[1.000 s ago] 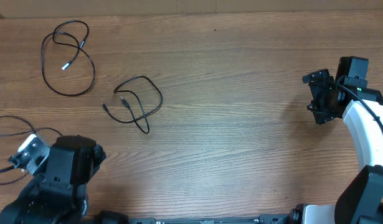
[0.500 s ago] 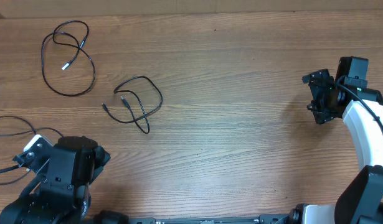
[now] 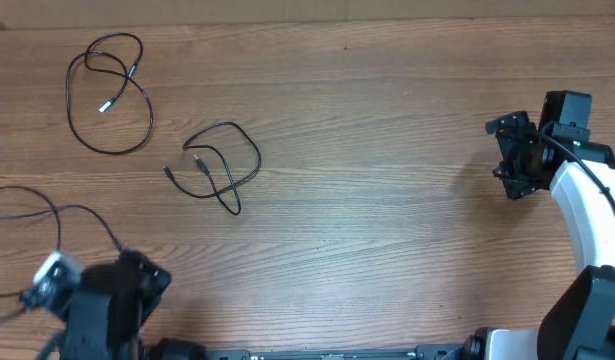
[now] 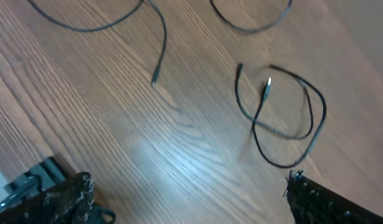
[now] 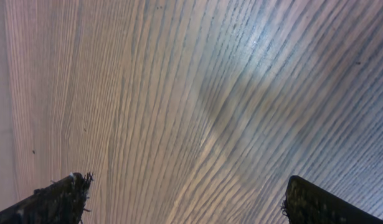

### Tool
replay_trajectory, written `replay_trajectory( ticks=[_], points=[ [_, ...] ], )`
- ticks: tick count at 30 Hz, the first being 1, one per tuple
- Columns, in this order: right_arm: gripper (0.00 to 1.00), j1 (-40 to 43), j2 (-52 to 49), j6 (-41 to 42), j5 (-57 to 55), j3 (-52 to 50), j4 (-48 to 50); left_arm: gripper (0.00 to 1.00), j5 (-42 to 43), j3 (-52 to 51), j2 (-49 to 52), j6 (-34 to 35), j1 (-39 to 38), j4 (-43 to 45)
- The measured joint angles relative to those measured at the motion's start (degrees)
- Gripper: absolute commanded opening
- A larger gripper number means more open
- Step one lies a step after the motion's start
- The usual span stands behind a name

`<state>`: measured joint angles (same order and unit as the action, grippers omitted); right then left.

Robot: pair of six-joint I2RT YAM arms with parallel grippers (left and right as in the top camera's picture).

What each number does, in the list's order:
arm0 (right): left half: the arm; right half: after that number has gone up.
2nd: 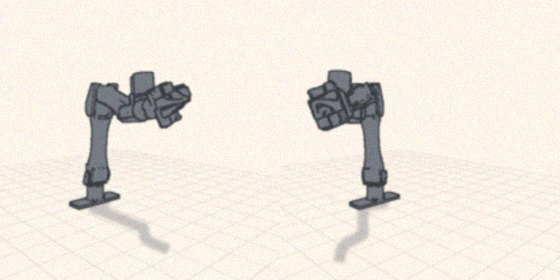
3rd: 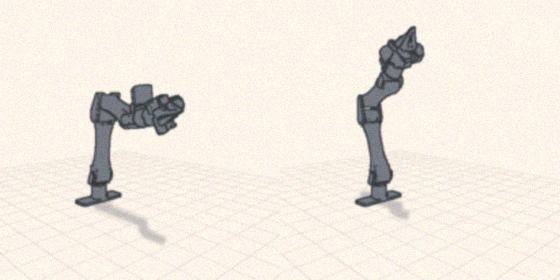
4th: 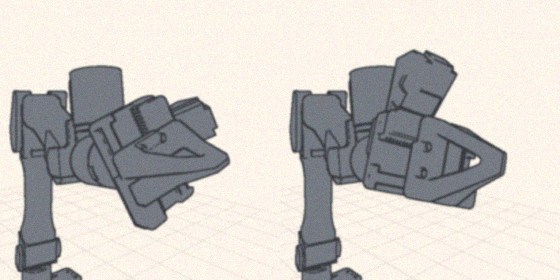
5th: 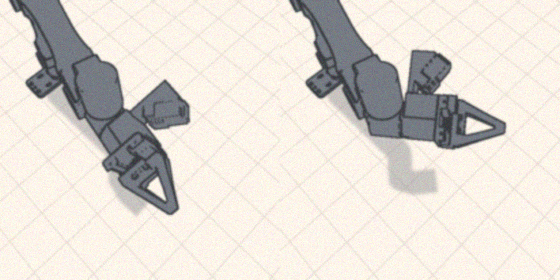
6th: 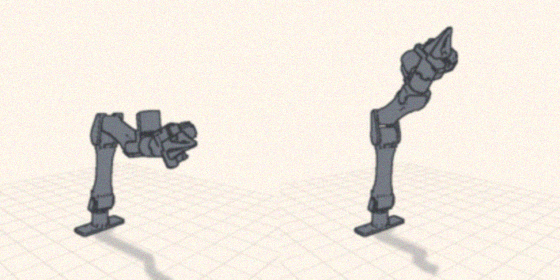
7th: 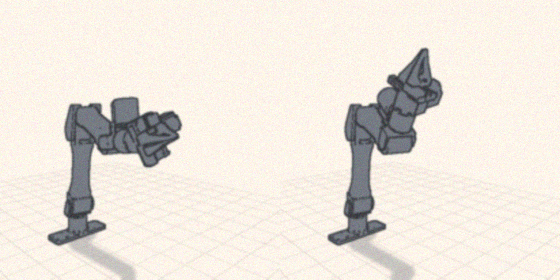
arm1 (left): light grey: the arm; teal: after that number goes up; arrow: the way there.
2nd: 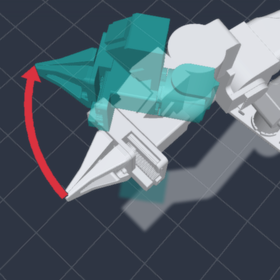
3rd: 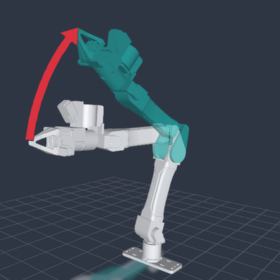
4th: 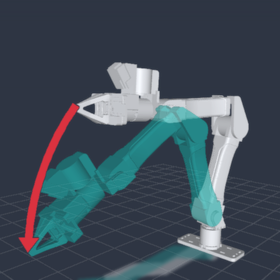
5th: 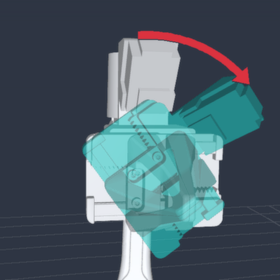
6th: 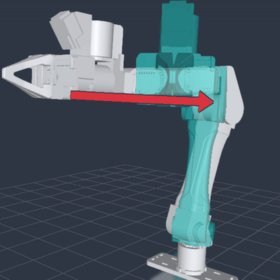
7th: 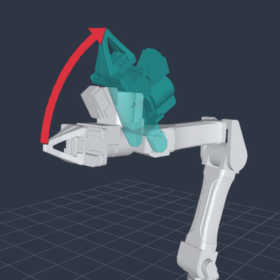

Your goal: Untangle cables

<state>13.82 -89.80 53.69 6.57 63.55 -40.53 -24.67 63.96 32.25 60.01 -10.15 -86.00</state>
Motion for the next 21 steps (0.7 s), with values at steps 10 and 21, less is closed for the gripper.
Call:
replay_trajectory(
  ticks=[10,21],
  points=[
    [1.0,0.0,0.0,0.0,0.0,0.0,0.0,0.99,11.1,-22.6,-24.5,-22.3,8.3,29.3],
    [1.0,0.0,0.0,-0.1,0.0,0.0,0.0,0.99,22.4,-44.9,-31.3,-37.3,12.2,55.2]
  ],
)
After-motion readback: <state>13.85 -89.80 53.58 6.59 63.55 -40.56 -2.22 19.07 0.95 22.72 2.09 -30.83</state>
